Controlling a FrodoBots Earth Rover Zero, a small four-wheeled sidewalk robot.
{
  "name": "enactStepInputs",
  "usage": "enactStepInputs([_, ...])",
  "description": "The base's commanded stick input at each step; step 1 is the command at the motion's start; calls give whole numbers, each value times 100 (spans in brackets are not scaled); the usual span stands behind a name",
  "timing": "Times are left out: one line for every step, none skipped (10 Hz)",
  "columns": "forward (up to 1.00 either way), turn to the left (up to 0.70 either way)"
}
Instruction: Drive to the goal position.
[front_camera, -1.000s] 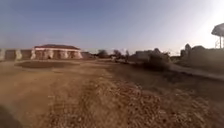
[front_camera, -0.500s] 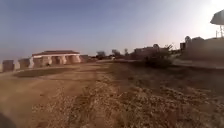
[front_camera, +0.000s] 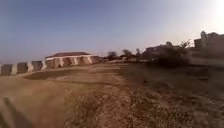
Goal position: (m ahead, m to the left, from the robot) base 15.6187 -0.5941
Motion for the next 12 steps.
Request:
enactStepInputs([69,0])
enactStepInputs([69,0])
enactStepInputs([69,0])
enactStepInputs([69,0])
enactStepInputs([69,0])
enactStepInputs([69,0])
enactStepInputs([69,0])
enactStepInputs([69,0])
enactStepInputs([69,0])
enactStepInputs([69,0])
enactStepInputs([69,0])
enactStepInputs([69,0])
